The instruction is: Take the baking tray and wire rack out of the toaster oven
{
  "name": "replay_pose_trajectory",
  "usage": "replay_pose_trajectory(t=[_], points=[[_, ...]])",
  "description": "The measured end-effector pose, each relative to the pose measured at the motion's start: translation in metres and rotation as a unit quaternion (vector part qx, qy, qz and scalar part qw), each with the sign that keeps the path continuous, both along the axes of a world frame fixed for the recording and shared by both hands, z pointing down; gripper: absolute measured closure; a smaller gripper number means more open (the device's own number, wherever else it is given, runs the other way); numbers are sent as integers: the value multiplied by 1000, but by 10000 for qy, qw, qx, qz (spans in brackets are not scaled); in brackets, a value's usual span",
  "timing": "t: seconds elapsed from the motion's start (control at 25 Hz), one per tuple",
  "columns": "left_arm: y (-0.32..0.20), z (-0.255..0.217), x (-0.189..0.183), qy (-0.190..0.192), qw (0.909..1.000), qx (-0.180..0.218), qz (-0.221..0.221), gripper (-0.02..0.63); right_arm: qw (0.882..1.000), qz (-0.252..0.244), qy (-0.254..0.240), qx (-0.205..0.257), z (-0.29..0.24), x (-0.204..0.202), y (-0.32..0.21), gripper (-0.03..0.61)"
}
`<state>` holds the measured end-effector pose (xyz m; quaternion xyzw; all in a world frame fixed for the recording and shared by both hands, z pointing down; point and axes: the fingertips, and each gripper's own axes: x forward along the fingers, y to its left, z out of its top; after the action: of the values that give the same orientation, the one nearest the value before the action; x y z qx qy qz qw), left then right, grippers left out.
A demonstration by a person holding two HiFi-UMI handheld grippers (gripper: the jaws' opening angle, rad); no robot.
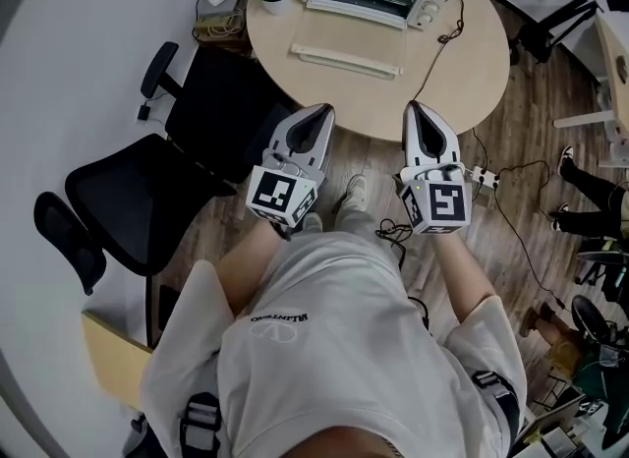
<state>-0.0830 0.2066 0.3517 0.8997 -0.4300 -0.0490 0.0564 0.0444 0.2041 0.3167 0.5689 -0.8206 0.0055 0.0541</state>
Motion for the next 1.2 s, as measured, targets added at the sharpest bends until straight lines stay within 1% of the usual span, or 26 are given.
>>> replay_pose_trajectory(t=[0.44,0.68,0.88,1.2], points=[[-83,6,57,-59,9995,-111,-298,604,9984,-557,-93,-34,7,32,-86,577],[-113,13,85,-162,9983,-243,-498,604,9970,-753,-132,-81,11,54,-123,577],[-130,20,96,-220,9972,-335,-635,604,9960,-830,-273,-203,24,68,-144,577],[-149,24,100,-293,9964,-415,-675,604,9949,-872,-365,-339,37,70,-165,577]])
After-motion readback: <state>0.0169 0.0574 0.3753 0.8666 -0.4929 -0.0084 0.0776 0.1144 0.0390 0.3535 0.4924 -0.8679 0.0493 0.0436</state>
